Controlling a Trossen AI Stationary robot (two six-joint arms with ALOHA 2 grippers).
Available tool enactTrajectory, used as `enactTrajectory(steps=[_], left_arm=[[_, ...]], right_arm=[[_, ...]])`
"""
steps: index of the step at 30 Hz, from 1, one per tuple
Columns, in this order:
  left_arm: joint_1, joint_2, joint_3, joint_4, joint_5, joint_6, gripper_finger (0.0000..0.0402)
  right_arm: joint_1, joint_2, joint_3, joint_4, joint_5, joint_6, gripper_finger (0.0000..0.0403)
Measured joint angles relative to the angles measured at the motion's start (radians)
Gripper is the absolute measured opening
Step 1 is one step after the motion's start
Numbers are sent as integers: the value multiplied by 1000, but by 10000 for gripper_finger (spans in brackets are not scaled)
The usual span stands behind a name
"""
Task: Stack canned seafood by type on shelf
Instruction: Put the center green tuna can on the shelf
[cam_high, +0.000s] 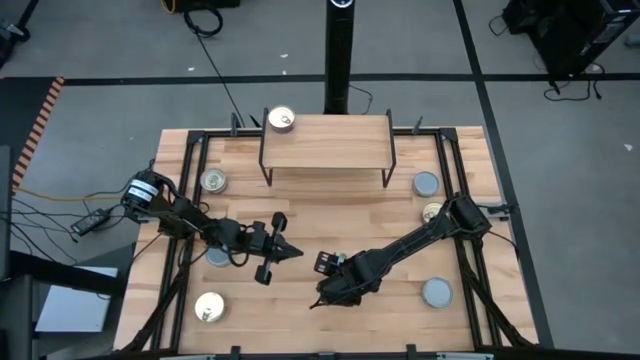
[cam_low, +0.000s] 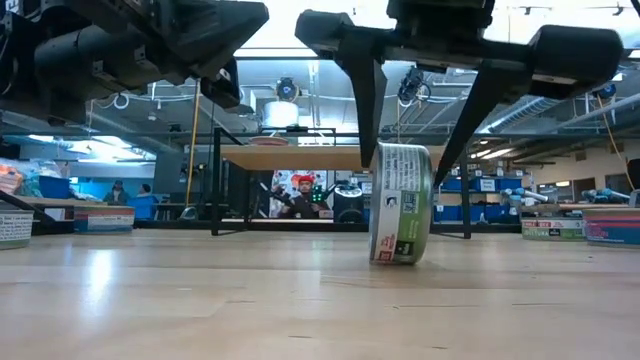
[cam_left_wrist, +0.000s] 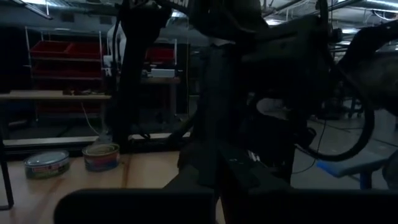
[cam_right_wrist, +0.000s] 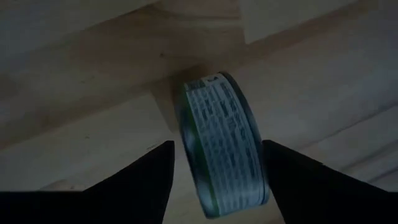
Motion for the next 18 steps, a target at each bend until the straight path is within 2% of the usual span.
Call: enactTrajectory(steps=[3,8,15,18], left_arm=[[0,0,0,-1,0,-3,7],[0,0,0,-6,0,-13,7],[0,0,0,-7,-1,-18,7],[0,0,0,-6,-19,-22,7]], right_arm=[[0,7,0,-1,0,5,222],[1,5,-1,15,-4,37,158],[1,2,-1,26,-2,123,155],[1,-10,-1,23,39,165,155]])
